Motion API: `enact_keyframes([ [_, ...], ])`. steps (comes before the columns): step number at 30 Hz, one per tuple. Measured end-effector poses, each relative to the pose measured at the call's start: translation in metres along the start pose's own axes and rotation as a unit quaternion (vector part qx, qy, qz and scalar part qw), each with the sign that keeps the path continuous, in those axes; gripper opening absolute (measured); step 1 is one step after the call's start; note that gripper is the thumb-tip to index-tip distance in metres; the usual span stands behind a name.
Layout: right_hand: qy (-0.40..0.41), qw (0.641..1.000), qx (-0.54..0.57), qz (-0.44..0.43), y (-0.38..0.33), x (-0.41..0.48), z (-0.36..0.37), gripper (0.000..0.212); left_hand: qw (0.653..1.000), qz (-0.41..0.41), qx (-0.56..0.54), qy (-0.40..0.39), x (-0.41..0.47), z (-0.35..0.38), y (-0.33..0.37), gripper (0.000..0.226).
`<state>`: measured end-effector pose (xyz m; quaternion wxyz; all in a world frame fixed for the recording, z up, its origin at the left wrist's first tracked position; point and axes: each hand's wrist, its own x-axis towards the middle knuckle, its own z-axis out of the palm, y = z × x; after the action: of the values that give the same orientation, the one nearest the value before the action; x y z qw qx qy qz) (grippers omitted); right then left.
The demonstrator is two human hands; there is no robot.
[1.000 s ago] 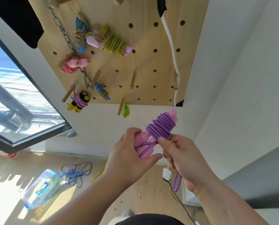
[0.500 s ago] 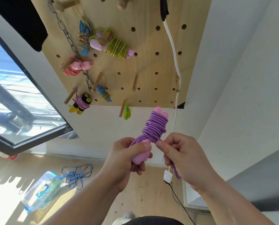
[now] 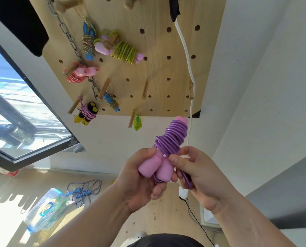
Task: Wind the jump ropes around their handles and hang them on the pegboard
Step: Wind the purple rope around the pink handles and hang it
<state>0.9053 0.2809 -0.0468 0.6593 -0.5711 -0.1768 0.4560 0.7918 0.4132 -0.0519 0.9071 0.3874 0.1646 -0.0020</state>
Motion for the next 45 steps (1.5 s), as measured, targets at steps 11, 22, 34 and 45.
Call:
enact_keyframes([
  [11,-0.001,0.993,0.092,0.074,0.006,0.001,-0.008,0.037,0.793,0.304,0.495,0.184,-0.002,0.001,0.005,0.084],
  [22,-0.053,0.987,-0.118,0.1,0.005,-0.018,0.007,0.071,0.742,0.271,0.613,0.001,-0.001,-0.008,0.033,0.047],
  [34,0.101,0.854,-0.49,-0.141,0.018,-0.014,0.001,0.011,0.872,0.14,0.339,0.324,0.023,0.001,-0.006,0.033],
  [45,0.068,0.829,-0.501,-0.24,0.036,-0.014,-0.001,0.024,0.897,0.016,0.293,0.331,0.02,0.001,-0.002,0.05],
])
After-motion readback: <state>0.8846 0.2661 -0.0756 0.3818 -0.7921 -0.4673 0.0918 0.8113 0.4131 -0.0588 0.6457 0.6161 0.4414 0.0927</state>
